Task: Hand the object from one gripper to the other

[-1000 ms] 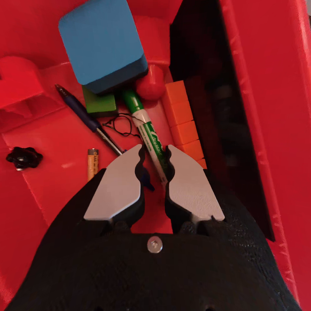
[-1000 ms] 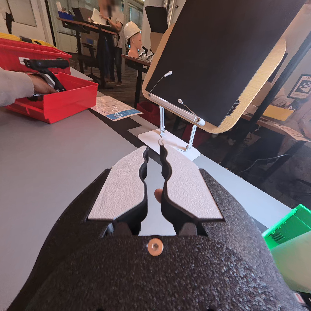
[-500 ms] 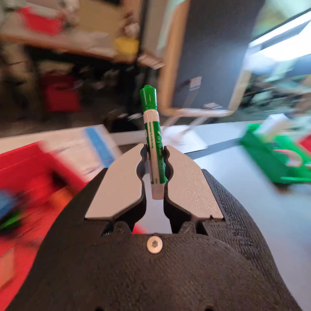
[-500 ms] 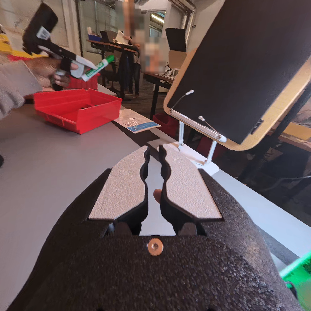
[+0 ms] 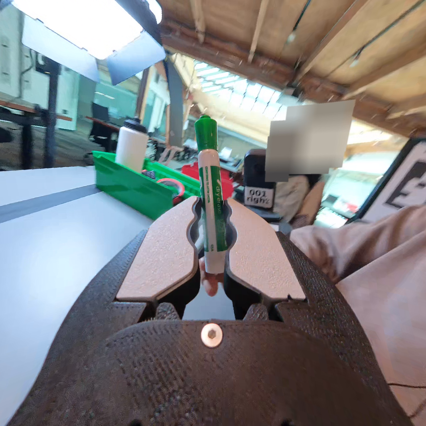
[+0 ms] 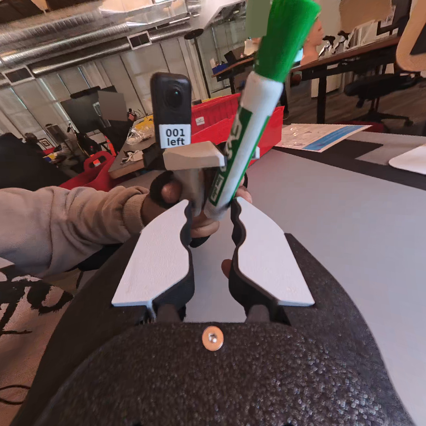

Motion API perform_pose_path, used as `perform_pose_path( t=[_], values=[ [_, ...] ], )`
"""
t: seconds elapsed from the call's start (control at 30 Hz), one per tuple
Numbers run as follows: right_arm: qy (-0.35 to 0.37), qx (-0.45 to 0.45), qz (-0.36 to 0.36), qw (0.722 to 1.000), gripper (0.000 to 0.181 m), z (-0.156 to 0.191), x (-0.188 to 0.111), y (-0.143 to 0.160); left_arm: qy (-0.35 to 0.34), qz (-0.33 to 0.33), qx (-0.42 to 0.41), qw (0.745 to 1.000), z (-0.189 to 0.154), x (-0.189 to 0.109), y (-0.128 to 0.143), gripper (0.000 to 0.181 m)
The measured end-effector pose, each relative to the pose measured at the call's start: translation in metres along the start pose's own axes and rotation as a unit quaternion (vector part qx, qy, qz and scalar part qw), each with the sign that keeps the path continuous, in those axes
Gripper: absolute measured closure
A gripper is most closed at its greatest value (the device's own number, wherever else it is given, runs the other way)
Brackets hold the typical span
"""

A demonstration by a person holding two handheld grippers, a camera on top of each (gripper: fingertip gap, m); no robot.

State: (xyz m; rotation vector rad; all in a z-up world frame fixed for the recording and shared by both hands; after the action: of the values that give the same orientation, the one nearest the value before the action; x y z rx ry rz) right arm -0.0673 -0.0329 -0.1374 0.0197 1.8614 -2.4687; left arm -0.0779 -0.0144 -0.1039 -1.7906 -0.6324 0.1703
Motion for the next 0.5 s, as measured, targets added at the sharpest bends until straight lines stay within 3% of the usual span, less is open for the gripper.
perform_pose_path(
  t=[0.07, 0.27, 0.43, 0.5],
  values=[
    [-0.008, 0.001, -0.005, 1.0, 0.15, -0.001, 0.001, 0.003, -0.022, 0.012, 0.036, 0.999, 0.001, 0.0, 0.004, 0.162],
    [-0.114, 0.035, -0.009, 0.993, 0.163, 0.007, -0.007, 0.001, 0.061, 0.023, -0.004, 0.998, -0.014, -0.001, 0.002, 0.162],
    [-0.131, 0.054, -0.013, 0.99, 0.163, 0.012, -0.007, -0.001, 0.077, 0.039, 0.018, 0.996, -0.022, 0.001, 0.008, 0.162],
    [-0.115, 0.017, 0.006, 0.993, 0.163, 0.01, -0.008, 0.0, 0.072, 0.048, 0.032, 0.996, -0.022, -0.001, 0.007, 0.162]
  ],
)
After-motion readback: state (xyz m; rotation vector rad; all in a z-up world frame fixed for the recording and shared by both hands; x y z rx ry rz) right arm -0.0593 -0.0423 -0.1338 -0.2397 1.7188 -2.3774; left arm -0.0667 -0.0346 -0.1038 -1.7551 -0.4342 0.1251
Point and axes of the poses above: each gripper's, where its closed fingertips meet, x out along the fingers, y out of its underside, z = x × y across the jaws, the point moved 2 cm from there along -x, back along the fingers, and after that the axes turned 1 degree about z, right-handed, at the moved point
